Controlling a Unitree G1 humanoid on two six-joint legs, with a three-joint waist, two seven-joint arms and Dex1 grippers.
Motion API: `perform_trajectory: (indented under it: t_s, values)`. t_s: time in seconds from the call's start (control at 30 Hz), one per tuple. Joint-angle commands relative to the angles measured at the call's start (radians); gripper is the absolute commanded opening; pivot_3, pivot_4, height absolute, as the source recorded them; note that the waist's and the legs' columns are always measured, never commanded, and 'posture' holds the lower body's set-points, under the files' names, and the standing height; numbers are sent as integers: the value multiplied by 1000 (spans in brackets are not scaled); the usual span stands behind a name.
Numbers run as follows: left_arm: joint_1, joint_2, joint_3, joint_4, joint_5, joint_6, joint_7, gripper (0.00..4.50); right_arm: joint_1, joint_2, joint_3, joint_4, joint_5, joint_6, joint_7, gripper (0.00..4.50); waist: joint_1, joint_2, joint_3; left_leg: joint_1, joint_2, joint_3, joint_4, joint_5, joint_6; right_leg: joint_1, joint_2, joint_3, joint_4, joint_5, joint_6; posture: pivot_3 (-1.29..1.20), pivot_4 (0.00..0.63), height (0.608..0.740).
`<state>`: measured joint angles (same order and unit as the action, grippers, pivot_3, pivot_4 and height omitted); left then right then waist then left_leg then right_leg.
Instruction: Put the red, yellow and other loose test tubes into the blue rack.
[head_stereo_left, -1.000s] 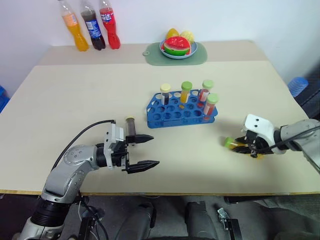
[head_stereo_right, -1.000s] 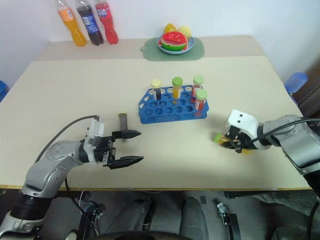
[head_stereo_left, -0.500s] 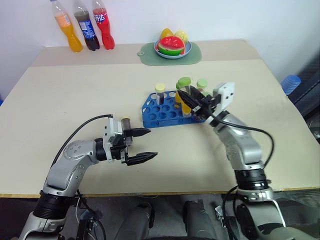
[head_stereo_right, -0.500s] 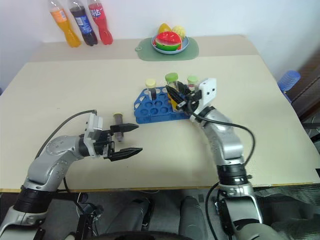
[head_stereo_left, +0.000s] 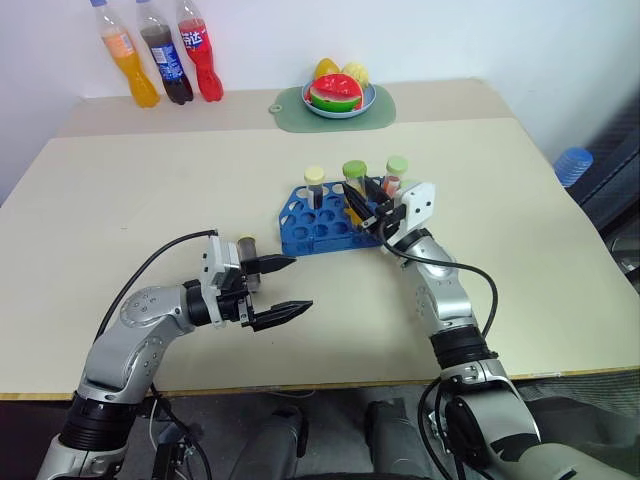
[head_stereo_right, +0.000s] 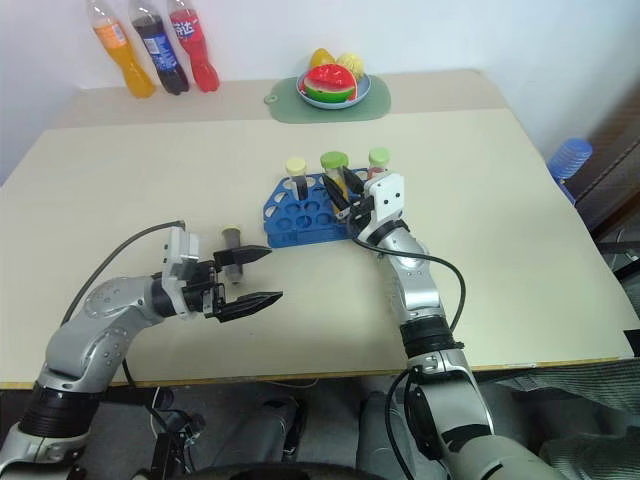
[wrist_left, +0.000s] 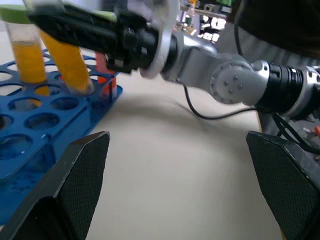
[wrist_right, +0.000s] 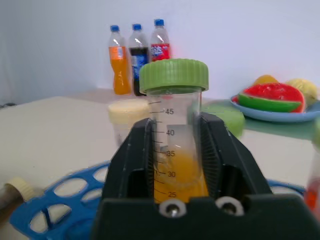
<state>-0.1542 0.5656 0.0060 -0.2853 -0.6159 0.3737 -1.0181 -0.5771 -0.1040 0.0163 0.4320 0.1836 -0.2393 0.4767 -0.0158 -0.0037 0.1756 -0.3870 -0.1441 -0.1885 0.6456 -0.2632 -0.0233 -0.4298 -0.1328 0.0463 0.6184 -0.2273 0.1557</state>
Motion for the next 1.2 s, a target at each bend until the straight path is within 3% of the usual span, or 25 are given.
perform_trajectory:
  t_s: [0.03, 0.07, 0.3, 0.47, 0.6, 0.67, 0.7, 0.77, 0.9, 1.2]
  values:
    - [8, -2, 32, -47, -24, 16, 31, 4500, -5, 18, 2, 59, -9, -31, 8, 798, -3, 0, 0, 0, 0, 0, 0, 0, 0, 0, 0, 0, 0, 0, 0, 0, 150, 740]
    - [12, -3, 35, -52, -25, 19, 40, 4500, 3, 23, 2, 60, 8, -32, 31, 798, -3, 0, 0, 1, 0, 0, 0, 0, 0, 0, 0, 0, 1, 0, 0, 0, 150, 740]
    - [13, -49, 117, -82, -108, 112, 203, 4500, 65, -41, 22, -31, -58, -78, 51, 4398, -3, 1, 0, 2, 1, 0, -2, 0, -1, 0, 1, 0, 1, 0, 0, 0, 150, 740]
    - [47, -63, 193, -184, -34, 269, 543, 4500, 215, -203, 34, -334, -21, 76, 166, 4458, 4, 0, 0, 2, 1, 0, -1, 0, -1, 0, 0, 1, 1, 0, 0, 0, 150, 740]
    - [-4, -47, 307, -259, -165, 657, 827, 4500, 394, -399, 5, -618, 76, 267, 292, 4458, 9, 0, 0, 1, 1, 0, 0, -1, 0, 0, 1, 1, 0, 0, 0, 0, 150, 740]
    - [-95, -96, 386, -254, -256, 832, 972, 4500, 460, -482, -20, -694, 109, 320, 341, 4458, 9, 0, 0, 1, 1, 0, 0, -4, 5, 0, 0, 1, 1, 0, 0, 0, 150, 740]
    - [-188, -135, 438, -230, -255, 1011, 1015, 4500, 496, -530, -45, -729, 133, 344, 372, 4458, 9, -1, 0, 1, 1, 0, 1, -4, 5, 1, 1, 0, 2, 0, 0, 0, 150, 740]
    - [-312, -182, 498, -177, -270, 1206, 1097, 4500, 539, -595, -87, -774, 171, 382, 413, 4458, 20, -2, 0, 1, 0, 0, 2, -4, 4, 2, 1, 0, 2, 0, 0, 0, 150, 740]
    - [-472, -246, 521, 22, -409, 1241, 1389, 4500, 562, -682, -149, -824, 242, 443, 469, 4458, 27, -3, -1, 3, 1, 1, 3, -4, 4, 3, 0, 0, 2, 0, 0, 0, 150, 740]
    - [-692, -260, 504, 522, -831, 1241, 2038, 4500, 576, -786, -172, -915, 323, 512, 595, 4458, 33, -8, 0, 2, 1, 1, 4, -2, -2, 2, 0, 0, 1, 0, 1, 0, 150, 740]
